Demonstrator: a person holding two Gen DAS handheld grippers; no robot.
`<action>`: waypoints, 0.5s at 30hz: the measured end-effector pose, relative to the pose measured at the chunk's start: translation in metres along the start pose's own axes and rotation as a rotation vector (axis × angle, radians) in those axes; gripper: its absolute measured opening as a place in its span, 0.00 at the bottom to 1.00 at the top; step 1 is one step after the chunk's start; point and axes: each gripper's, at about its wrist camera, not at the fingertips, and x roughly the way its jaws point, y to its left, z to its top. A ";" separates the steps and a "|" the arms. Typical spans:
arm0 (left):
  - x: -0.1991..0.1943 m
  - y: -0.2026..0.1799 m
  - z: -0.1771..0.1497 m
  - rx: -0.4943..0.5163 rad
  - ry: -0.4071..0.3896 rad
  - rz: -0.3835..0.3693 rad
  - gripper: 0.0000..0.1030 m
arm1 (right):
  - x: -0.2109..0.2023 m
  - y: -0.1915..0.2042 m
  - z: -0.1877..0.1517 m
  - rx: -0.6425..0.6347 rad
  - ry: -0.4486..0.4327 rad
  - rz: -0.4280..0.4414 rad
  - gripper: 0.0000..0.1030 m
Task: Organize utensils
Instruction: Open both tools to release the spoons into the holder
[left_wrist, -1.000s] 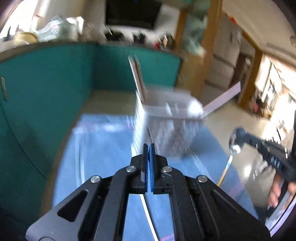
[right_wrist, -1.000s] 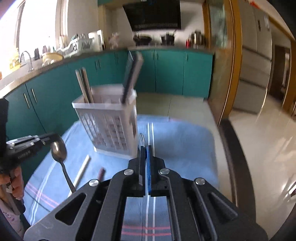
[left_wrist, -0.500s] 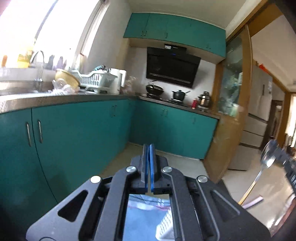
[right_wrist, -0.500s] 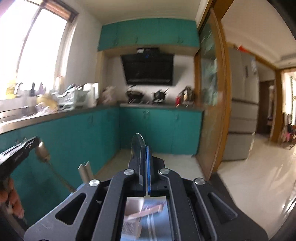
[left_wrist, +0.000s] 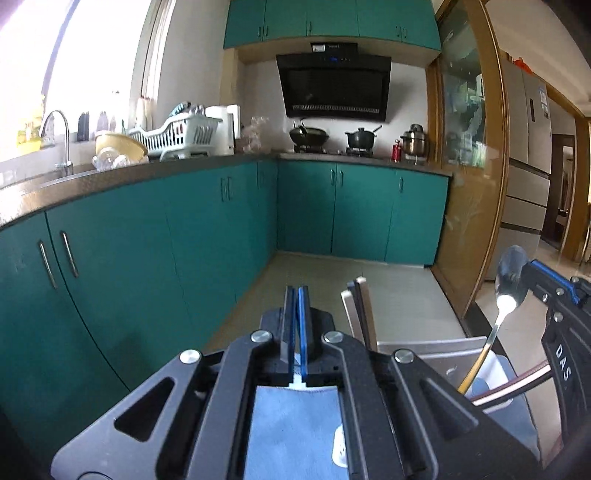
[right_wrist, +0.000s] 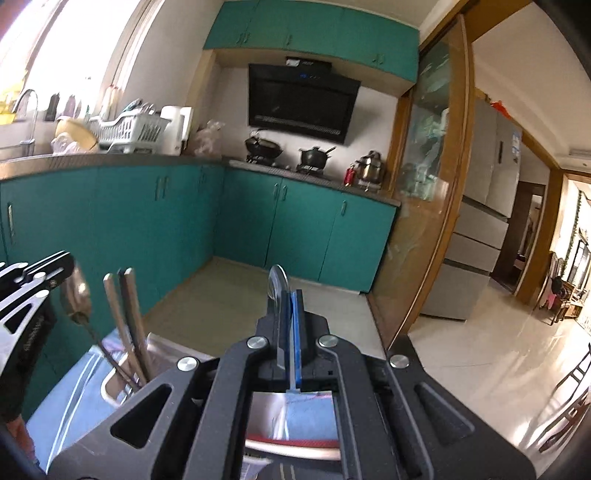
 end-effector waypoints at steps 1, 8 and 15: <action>-0.001 0.002 -0.001 -0.011 0.007 -0.010 0.02 | -0.005 0.000 -0.001 -0.002 -0.006 0.003 0.08; -0.024 0.021 -0.004 -0.054 0.003 -0.077 0.30 | -0.057 -0.017 -0.002 0.054 -0.061 0.066 0.28; -0.057 0.040 -0.050 -0.036 0.092 -0.146 0.44 | -0.116 -0.040 -0.054 0.147 0.011 0.199 0.31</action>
